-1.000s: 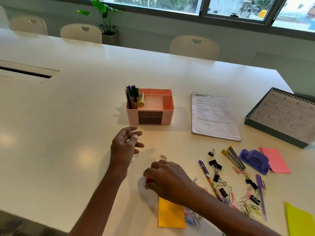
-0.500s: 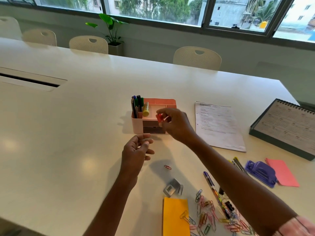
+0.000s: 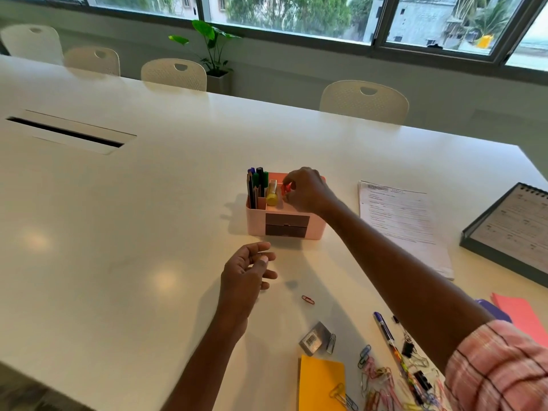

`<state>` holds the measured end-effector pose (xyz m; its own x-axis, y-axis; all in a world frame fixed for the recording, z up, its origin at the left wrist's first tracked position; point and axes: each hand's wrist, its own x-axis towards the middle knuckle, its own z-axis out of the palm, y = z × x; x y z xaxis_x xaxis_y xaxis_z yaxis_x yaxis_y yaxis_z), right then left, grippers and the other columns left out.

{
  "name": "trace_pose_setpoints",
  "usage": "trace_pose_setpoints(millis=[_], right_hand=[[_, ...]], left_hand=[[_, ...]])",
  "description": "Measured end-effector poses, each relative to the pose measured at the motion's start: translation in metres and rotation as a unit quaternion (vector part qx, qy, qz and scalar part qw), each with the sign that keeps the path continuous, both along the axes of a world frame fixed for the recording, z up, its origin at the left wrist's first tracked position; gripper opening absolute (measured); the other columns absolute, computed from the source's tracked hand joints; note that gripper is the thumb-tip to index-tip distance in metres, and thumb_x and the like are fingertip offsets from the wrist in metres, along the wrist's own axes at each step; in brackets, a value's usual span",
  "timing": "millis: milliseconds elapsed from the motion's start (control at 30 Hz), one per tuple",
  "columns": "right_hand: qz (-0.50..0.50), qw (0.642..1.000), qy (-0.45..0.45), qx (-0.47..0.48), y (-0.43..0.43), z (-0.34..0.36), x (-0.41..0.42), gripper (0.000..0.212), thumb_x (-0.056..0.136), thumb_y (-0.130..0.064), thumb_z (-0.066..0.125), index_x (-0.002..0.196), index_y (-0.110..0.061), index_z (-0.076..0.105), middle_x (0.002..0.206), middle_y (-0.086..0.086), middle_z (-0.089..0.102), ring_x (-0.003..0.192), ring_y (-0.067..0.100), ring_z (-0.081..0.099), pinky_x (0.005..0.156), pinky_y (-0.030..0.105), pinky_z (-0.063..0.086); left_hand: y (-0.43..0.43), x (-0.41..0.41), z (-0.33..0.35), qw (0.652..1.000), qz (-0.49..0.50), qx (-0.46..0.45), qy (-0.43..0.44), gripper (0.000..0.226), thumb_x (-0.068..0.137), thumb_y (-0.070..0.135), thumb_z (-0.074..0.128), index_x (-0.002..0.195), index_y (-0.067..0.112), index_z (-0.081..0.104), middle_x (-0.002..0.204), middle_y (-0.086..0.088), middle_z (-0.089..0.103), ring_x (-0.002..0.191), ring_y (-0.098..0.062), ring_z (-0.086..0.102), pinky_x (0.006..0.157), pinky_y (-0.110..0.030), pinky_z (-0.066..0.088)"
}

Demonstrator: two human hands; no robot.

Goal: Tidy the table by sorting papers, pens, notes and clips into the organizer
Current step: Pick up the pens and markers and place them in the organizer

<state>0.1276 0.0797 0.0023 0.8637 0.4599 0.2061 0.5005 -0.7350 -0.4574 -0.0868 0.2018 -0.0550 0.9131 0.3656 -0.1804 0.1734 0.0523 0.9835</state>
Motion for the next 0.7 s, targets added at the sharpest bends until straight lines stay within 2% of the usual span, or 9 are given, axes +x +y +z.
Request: trace_pose_setpoints(millis=[167,267,433,533,700], right_hand=[[-0.011,0.999,0.039,0.019,0.001,0.001,0.001,0.039,0.085,0.003,0.076,0.12,-0.011,0.067,0.112,0.003,0.064,0.099,0.02,0.062,0.068,0.018,0.053],[-0.019,0.998,0.044,0.038,-0.001,0.003,0.001,0.047,0.082,0.004,0.077,0.122,-0.011,0.058,0.109,0.005,0.061,0.095,0.019,0.06,0.066,0.018,0.051],[-0.03,0.998,-0.002,0.062,-0.004,0.001,0.004,0.026,0.087,0.0,0.077,0.104,-0.012,0.061,0.096,0.003,0.065,0.089,0.021,0.065,0.069,0.028,0.059],[-0.014,0.996,-0.038,0.078,-0.007,-0.002,0.001,0.029,0.086,-0.002,0.082,0.107,-0.011,0.065,0.097,0.006,0.072,0.085,0.018,0.07,0.069,0.026,0.062],[-0.01,0.993,-0.109,0.045,-0.005,-0.008,-0.002,0.018,0.085,-0.006,0.085,0.088,-0.011,0.069,0.086,0.004,0.071,0.073,0.017,0.067,0.061,0.026,0.057]], left_hand=[[0.003,0.003,-0.002,1.0,0.001,0.002,0.003,0.018,0.107,0.017,0.058,0.117,0.026,0.07,0.109,0.007,0.079,0.088,-0.02,0.078,0.08,-0.039,0.064],[0.002,0.005,-0.001,1.0,-0.003,0.001,0.004,0.018,0.107,0.017,0.059,0.117,0.026,0.07,0.109,0.007,0.079,0.087,-0.019,0.078,0.079,-0.039,0.064],[0.002,0.006,-0.001,1.0,-0.007,0.0,0.004,0.018,0.107,0.018,0.058,0.117,0.026,0.07,0.109,0.005,0.079,0.088,-0.02,0.078,0.08,-0.04,0.065],[0.002,0.005,-0.001,1.0,-0.011,0.0,0.003,0.019,0.107,0.018,0.057,0.118,0.027,0.07,0.109,0.005,0.079,0.089,-0.02,0.078,0.081,-0.04,0.065],[0.002,0.005,0.0,1.0,-0.016,0.001,0.003,0.019,0.107,0.017,0.057,0.12,0.026,0.069,0.111,0.004,0.078,0.091,-0.022,0.077,0.081,-0.039,0.064]])
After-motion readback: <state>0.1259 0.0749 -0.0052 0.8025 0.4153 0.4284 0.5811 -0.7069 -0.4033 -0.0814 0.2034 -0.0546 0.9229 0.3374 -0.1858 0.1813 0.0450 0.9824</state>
